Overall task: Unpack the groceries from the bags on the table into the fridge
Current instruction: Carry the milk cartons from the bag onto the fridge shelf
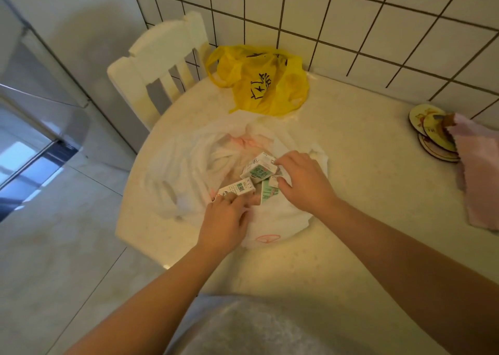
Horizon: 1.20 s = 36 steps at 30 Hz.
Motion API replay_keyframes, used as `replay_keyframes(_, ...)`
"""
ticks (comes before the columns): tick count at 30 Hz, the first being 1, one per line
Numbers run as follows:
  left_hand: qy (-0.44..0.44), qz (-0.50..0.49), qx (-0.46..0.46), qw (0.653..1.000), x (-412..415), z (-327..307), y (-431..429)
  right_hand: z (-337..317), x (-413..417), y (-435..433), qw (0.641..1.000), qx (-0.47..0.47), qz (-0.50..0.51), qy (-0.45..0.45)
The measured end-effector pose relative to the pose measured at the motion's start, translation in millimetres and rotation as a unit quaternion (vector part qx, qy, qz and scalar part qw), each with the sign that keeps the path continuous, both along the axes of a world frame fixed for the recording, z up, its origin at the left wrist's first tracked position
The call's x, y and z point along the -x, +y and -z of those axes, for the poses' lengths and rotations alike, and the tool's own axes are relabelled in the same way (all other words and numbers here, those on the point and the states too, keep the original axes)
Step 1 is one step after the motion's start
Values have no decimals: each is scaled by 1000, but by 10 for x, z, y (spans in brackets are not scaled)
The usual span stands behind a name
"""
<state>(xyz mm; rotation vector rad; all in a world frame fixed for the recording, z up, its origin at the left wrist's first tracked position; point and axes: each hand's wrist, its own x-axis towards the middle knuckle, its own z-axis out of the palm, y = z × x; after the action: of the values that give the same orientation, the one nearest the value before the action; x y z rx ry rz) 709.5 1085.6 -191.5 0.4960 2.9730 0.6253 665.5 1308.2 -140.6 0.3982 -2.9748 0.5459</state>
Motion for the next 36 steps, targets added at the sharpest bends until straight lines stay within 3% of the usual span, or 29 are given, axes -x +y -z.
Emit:
replay_keyframes(9,-113,-73,90,987,446,119,-160,104,606,-337,970,-188,-22,-150)
replay_keyframes(15,-158,-137,119,971,448,286,-402,160,705,-359,974,-183,-6,-130)
replay_keyframes(19,-155,-148,52,976,456,299,-524,107,686,-354,983,-139,23,-116)
replay_keyframes(23,-159,-169,-53,971,465,226,-536,-7,632,-299,992,-48,69,-94)
replay_keyframes(26,-143,-168,-157,963,471,107,-479,-188,519,-221,978,129,116,-114)
replay_keyframes(30,-134,-202,-292,925,458,-129,-425,-481,220,-199,917,344,183,-88)
replay_keyframes(36,-170,-268,-462,828,281,-518,-593,-853,-259,-355,809,535,237,-60)
